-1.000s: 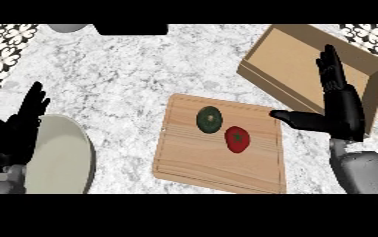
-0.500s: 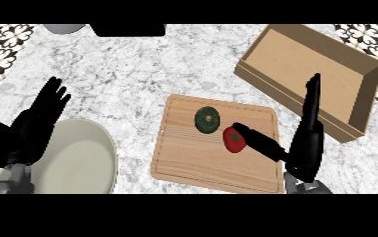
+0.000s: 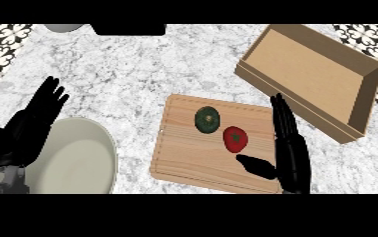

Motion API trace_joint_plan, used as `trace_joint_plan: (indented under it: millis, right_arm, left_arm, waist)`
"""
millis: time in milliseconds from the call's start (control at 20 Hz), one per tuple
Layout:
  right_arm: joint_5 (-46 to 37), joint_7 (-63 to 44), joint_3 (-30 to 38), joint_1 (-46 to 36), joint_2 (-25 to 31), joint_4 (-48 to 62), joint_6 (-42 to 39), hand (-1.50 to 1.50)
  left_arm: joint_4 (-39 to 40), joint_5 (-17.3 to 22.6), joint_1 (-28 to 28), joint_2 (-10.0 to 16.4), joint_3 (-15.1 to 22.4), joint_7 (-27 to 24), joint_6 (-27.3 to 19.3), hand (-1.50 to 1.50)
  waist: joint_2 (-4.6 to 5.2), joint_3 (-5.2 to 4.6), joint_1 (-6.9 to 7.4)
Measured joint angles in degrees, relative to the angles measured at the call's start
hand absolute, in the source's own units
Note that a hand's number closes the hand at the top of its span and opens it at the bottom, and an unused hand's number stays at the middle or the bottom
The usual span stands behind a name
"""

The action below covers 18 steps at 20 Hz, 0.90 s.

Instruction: Pick the squash from the cutting board and place it in the cardboard box

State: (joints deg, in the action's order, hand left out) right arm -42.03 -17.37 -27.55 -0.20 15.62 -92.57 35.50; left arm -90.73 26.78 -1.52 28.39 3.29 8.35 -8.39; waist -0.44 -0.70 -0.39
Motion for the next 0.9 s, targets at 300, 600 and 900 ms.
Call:
trace_joint_plan:
  millis: [300,600,900]
  right_arm:
    - [-8.44,-21.46,-2.9,-6.2,-2.16,-1.24,-17.79,-1.5]
    - [-9.93,-41.53,-4.3,-17.34,-10.69,-2.63,-35.65,-1.5]
    - [-5.49,-47.52,-3.38,-24.25,-13.92,-1.14,-40.76,-1.5]
  left_arm:
    - [-0.22,0.1,-0.06,-0.21,0.36,0.19,0.69,0.0]
    - [-0.17,0.09,-0.69,-0.81,0.16,0.34,0.89,0.0]
    - [-1.24,-0.29,0.18,-1.26,-0.31,0.74,1.36,0.0]
  waist:
    - [0.06,0.06,0.83]
    - [0.21,0.38,1.21]
    - [0.32,0.58,1.11]
